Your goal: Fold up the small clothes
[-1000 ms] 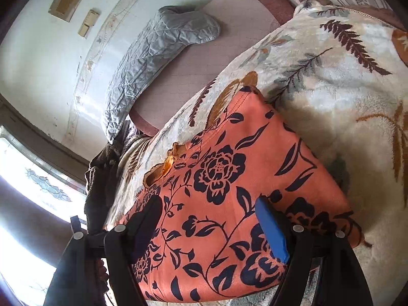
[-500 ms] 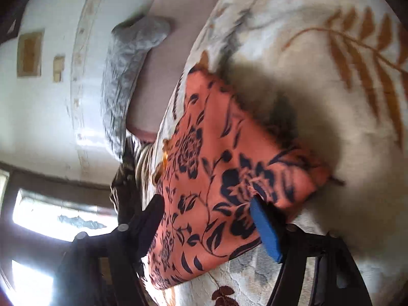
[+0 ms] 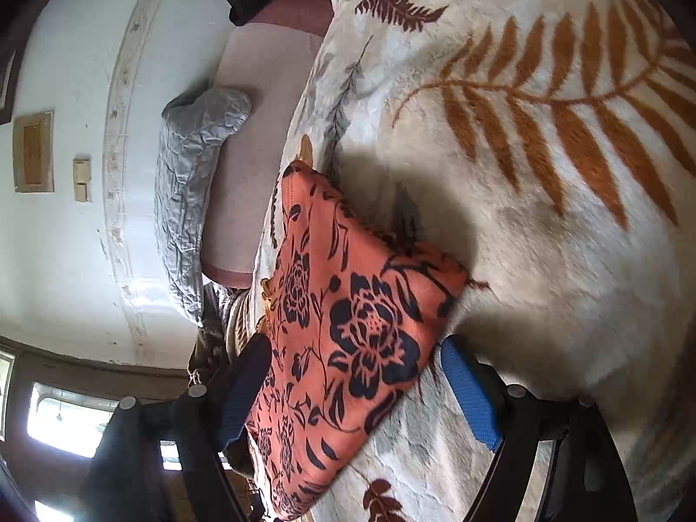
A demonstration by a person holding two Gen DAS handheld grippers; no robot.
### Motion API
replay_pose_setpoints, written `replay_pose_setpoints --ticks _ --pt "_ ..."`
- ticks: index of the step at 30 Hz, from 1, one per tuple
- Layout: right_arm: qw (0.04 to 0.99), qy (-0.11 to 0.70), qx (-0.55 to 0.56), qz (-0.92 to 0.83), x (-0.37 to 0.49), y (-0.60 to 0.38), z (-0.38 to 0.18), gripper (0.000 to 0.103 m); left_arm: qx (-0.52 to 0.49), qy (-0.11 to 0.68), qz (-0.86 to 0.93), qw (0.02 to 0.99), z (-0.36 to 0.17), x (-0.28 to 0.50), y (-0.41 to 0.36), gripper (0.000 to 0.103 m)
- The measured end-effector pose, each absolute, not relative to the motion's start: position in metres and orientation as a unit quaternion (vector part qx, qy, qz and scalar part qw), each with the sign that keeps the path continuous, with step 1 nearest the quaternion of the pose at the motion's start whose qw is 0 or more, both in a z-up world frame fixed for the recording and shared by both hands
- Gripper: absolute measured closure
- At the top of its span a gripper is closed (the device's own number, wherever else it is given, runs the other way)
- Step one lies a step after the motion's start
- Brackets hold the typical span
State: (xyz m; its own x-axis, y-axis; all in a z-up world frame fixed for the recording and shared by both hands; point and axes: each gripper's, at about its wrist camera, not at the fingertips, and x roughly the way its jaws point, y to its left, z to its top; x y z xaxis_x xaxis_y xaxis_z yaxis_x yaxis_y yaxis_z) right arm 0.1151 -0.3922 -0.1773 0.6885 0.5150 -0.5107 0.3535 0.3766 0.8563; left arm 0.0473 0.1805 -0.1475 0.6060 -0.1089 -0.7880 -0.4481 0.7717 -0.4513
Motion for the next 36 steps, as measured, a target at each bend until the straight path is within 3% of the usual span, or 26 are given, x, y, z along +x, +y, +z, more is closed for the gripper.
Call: replay_pose_setpoints --ticks 6,9,12,13,14,16,19,26,29,32,33,35,36 --pt "0.740 0.392 0.547 -0.007 0.136 -0.387 -0.175 0.023 -0.365 0.426 0.088 0.823 -0.160 0.053 0.166 0.034" --pt "0.743 0.390 0.544 -0.016 0.139 -0.387 -0.176 0.030 -0.367 0.423 0.108 0.821 -0.162 0.057 0.161 0.033" --pt "0.747 0.394 0.535 -0.015 0.141 -0.389 -0.178 0.044 -0.361 0.417 0.120 0.825 -0.165 0.064 0.164 0.034" --pt "0.747 0.395 0.534 -0.014 0.142 -0.390 -0.180 0.052 -0.356 0.422 0.127 0.824 -0.165 0.067 0.165 0.038" --pt "0.746 0.399 0.533 -0.017 0.143 -0.392 -0.182 0.057 -0.347 0.426 0.138 0.824 -0.164 0.070 0.166 0.061" --pt "0.746 0.406 0.528 -0.020 0.146 -0.395 -0.187 0.073 -0.336 0.438 0.120 0.825 -0.165 0.078 0.167 0.082" --pt "0.756 0.432 0.491 -0.018 0.155 -0.390 -0.181 0.091 -0.307 0.449 0.120 0.831 -0.159 0.086 0.165 0.085" --pt "0.807 0.388 0.446 0.022 0.116 -0.361 -0.091 0.094 -0.272 0.422 0.098 0.859 -0.114 0.090 0.189 0.087" --pt "0.804 0.387 0.451 0.031 0.076 -0.344 -0.086 0.093 -0.254 0.434 0.086 0.860 -0.111 0.092 0.207 0.086" --pt "0.792 0.421 0.441 0.000 0.055 -0.336 -0.126 0.084 -0.256 0.478 0.085 0.836 -0.140 0.097 0.224 0.079" --pt "0.781 0.436 0.448 -0.008 0.052 -0.340 -0.146 0.075 -0.258 0.478 0.092 0.834 -0.148 0.092 0.228 0.077" --pt "0.756 0.446 0.479 -0.004 0.042 -0.351 -0.170 0.073 -0.246 0.459 0.102 0.847 -0.145 0.080 0.232 0.073" --pt "0.762 0.435 0.479 -0.001 0.034 -0.356 -0.169 0.064 -0.237 0.444 0.109 0.857 -0.139 0.073 0.231 0.073"
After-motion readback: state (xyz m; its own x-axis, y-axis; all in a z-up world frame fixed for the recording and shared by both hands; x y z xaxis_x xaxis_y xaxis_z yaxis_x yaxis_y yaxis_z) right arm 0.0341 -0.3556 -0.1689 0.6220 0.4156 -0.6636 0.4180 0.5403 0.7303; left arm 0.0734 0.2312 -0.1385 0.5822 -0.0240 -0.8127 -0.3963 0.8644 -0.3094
